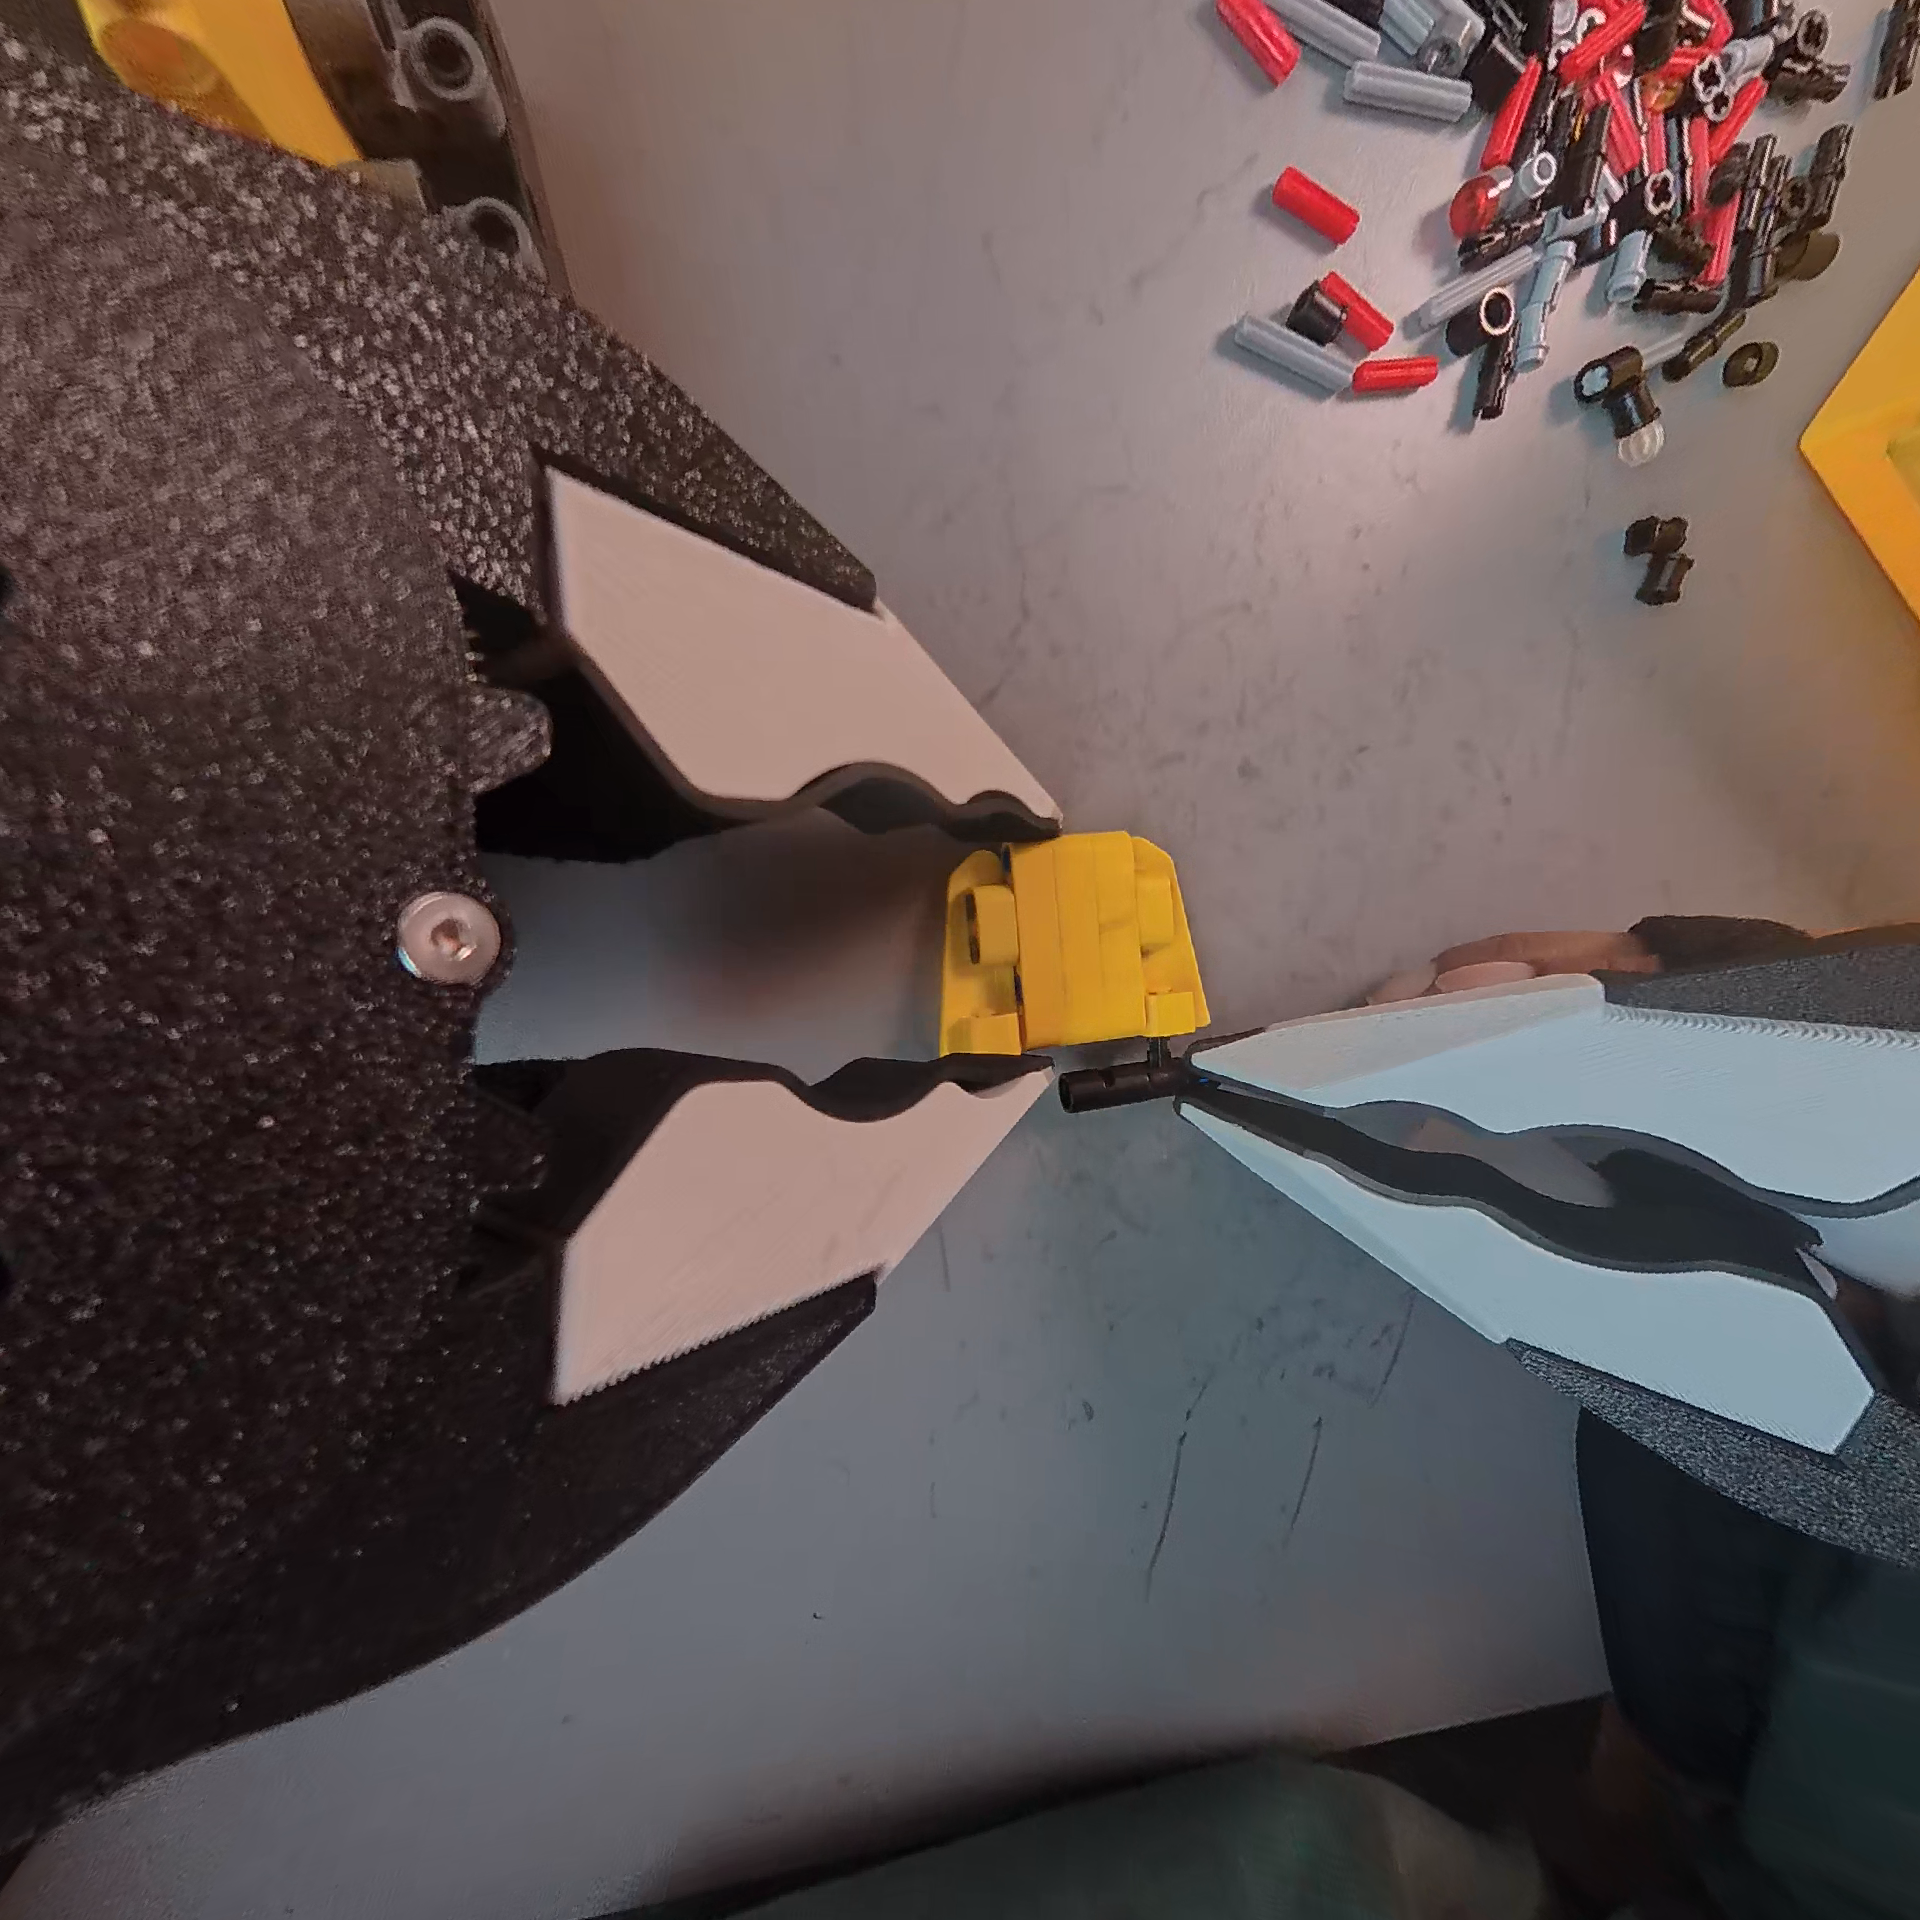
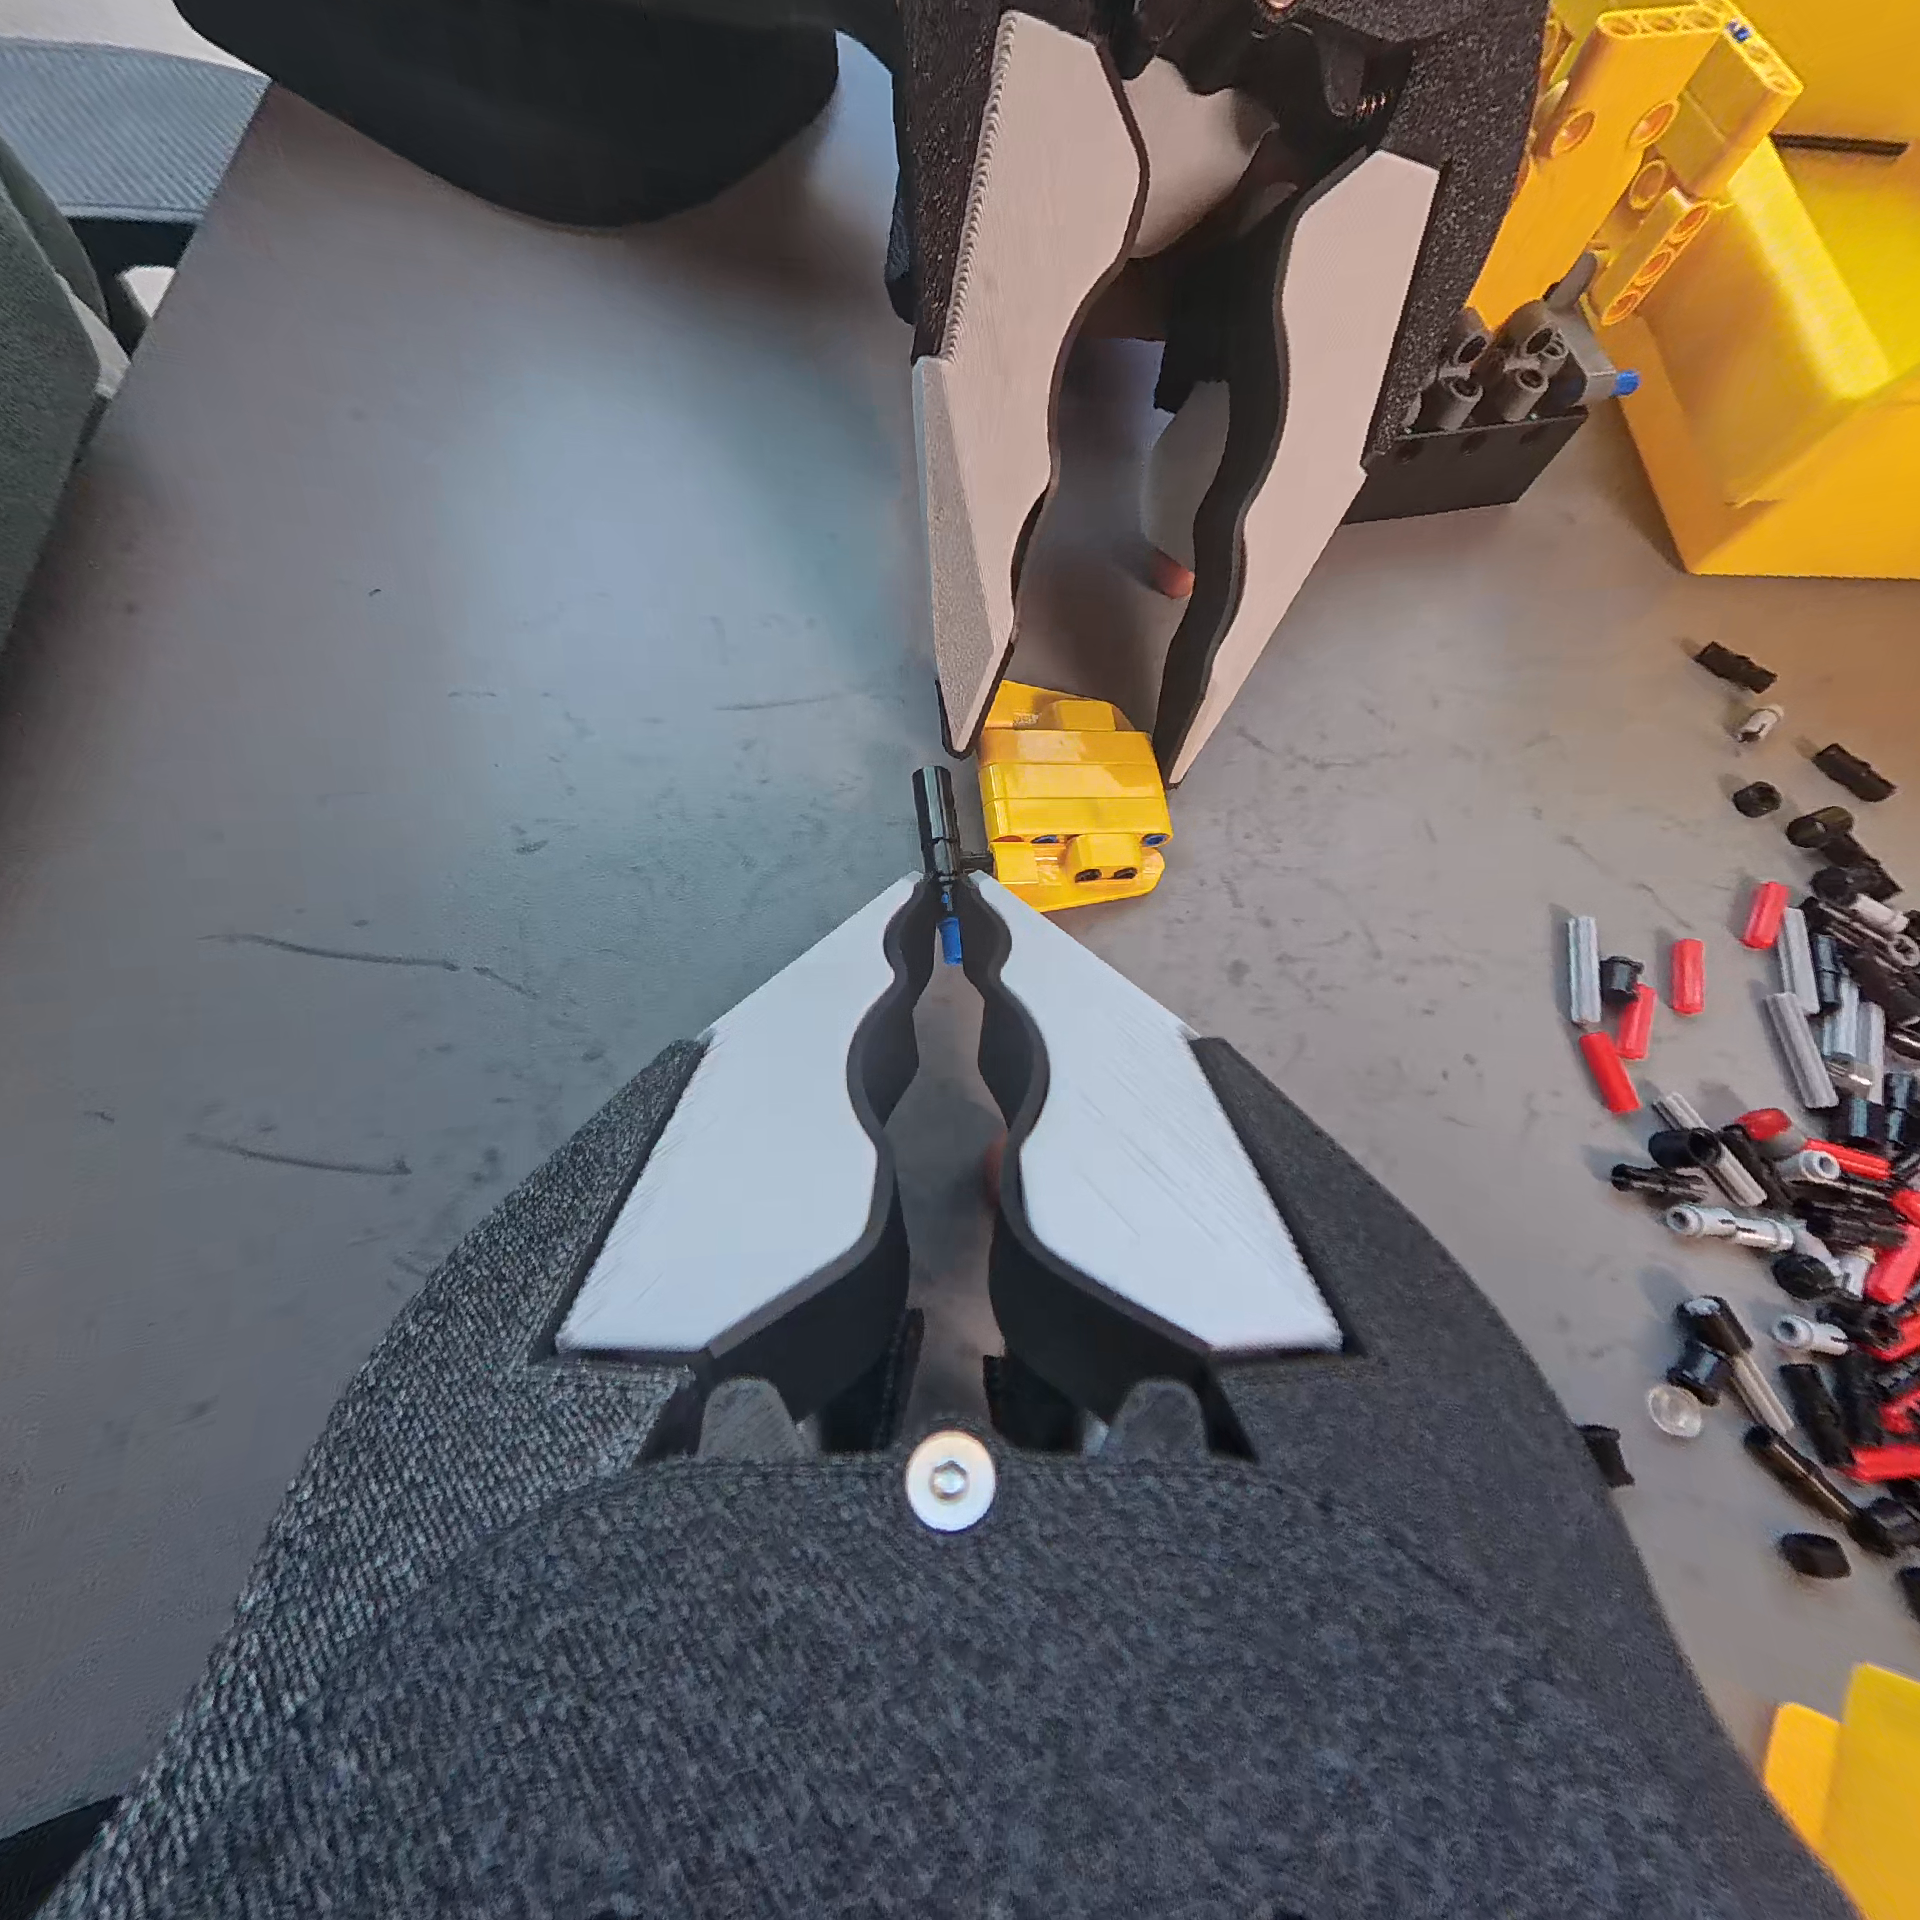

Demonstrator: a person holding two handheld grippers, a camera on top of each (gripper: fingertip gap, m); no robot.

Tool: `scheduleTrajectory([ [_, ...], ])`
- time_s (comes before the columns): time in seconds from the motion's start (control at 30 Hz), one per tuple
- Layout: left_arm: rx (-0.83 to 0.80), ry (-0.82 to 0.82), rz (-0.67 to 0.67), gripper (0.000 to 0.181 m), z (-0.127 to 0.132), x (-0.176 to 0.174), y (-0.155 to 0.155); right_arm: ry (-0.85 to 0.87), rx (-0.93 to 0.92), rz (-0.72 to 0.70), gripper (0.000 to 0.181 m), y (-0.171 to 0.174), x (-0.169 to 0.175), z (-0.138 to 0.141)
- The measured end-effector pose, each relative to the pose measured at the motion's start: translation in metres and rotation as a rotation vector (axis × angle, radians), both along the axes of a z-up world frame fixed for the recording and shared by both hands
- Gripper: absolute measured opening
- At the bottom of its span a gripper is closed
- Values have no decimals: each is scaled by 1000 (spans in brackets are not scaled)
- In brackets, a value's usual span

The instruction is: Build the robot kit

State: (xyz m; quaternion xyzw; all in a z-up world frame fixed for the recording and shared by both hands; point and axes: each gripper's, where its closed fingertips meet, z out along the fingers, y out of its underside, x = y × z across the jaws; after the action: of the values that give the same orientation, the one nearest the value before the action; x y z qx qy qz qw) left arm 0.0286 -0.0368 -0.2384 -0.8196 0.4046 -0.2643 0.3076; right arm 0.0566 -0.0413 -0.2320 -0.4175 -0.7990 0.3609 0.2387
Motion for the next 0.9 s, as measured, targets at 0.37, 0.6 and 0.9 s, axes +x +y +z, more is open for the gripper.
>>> scheduleTrajectory([
  [0.37,54,45,8,40,-2,0,2,-27,-52,-38,2,4,0,0],
  [0.6,58,44,15,39,-2,-1,2,-27,-34,-67,2,5,-2,-2],
  [0.9,77,69,25,39,-3,-4,3,-18,3,-87,2,6,-5,-3],
])
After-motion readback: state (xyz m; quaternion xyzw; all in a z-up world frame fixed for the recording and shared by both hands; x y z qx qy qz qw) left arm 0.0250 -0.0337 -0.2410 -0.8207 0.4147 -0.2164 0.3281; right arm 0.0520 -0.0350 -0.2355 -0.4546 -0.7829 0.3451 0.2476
